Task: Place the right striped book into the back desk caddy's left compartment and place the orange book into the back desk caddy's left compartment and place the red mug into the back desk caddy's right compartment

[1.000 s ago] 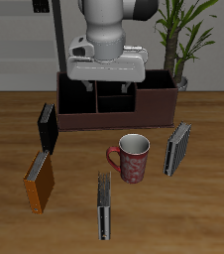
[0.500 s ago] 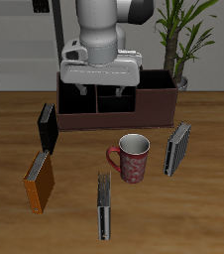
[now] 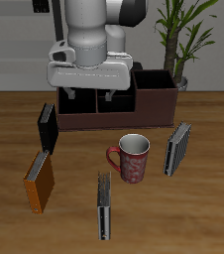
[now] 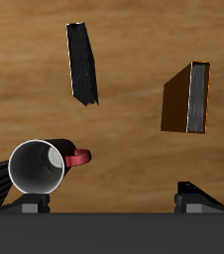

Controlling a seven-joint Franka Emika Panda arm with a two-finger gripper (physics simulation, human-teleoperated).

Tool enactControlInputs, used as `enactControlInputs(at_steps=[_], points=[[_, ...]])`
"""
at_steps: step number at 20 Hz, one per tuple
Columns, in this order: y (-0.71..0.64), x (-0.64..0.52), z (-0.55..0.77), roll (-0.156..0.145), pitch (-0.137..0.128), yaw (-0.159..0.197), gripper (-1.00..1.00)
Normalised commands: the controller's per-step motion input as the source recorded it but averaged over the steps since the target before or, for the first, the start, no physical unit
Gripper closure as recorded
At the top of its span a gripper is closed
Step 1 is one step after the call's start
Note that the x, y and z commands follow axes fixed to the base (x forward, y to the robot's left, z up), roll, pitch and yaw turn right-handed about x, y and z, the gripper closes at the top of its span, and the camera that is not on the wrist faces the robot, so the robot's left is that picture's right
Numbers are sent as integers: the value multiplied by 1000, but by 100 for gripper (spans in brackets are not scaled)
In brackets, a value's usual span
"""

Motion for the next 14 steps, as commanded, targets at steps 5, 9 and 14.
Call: enactControlInputs(at_steps=[5, 9, 14], points=[[200, 263, 176, 2, -32, 27, -100], [443, 505, 192, 47, -42, 120, -100], [153, 414, 15, 4, -17, 72, -100]])
